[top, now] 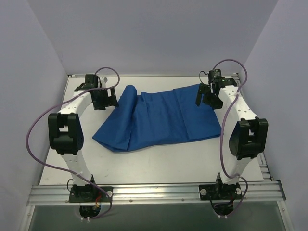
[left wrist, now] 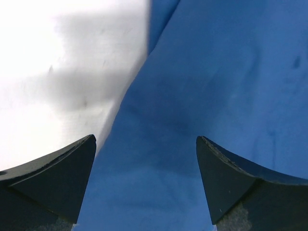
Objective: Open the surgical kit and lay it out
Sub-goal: Open the surgical kit at the center of the board.
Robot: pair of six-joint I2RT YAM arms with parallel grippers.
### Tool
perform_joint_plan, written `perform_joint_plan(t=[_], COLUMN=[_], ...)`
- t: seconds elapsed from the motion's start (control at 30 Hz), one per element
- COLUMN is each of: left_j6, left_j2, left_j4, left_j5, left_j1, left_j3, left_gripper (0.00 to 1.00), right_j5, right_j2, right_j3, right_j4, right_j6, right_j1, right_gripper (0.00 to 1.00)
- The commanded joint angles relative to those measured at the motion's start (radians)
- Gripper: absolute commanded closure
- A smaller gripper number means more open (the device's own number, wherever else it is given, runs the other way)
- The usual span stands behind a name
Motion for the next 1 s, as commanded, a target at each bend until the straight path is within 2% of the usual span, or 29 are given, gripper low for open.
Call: perform_joint_plan(t=[0.0, 0.17, 0.23, 0.43, 0.57, 0.73, 0.83, 0.93, 0.97], left_j6=[0.127, 0.275, 0.329, 0.379, 0.358, 0.338, 0.338, 0.327, 0.326], left_j2=[0.05, 0.171, 0.258, 0.417, 0.486, 0.565, 0.592, 0.582, 0.578], left_j4=[0.092, 0.051, -0.017, -0.075, -0.072, -0.083, -0.098, -0.074, -0.071], left_j5=[0.147, 0.21, 0.268, 0.403, 0.523, 0.583, 0.604, 0.624, 0.63], left_j1=[0.008, 0.017, 0.019, 0.02, 0.019, 0.017, 0.013, 0.01, 0.013], left_j3=[0.119, 0.289, 0.415, 0.613, 0.667, 0.709, 0.717, 0.679, 0.673], left_gripper=[0.06, 0.06, 0.06, 0.06, 0.06, 0.06, 0.01, 0.23, 0.38], right_j5=[-0.157, -0.268, -0.285, -0.282, -0.272, -0.254, -0.234, -0.234, -0.234], right_j2=[-0.053, -0.07, -0.074, -0.071, -0.074, -0.079, -0.084, -0.085, -0.085], right_j3=[0.012, -0.045, -0.048, -0.039, -0.056, -0.057, -0.068, -0.085, -0.088], right_j4=[0.016, 0.076, 0.088, 0.081, 0.081, 0.07, 0.062, 0.068, 0.072], right_j6=[-0.023, -0.015, -0.006, -0.003, 0.0, 0.003, 0.001, 0.008, 0.009], right_j1=[0.001, 0.006, 0.011, 0.028, 0.032, 0.038, 0.041, 0.046, 0.049], right_gripper=[0.24, 0.23, 0.23, 0.23, 0.23, 0.24, 0.24, 0.24, 0.24])
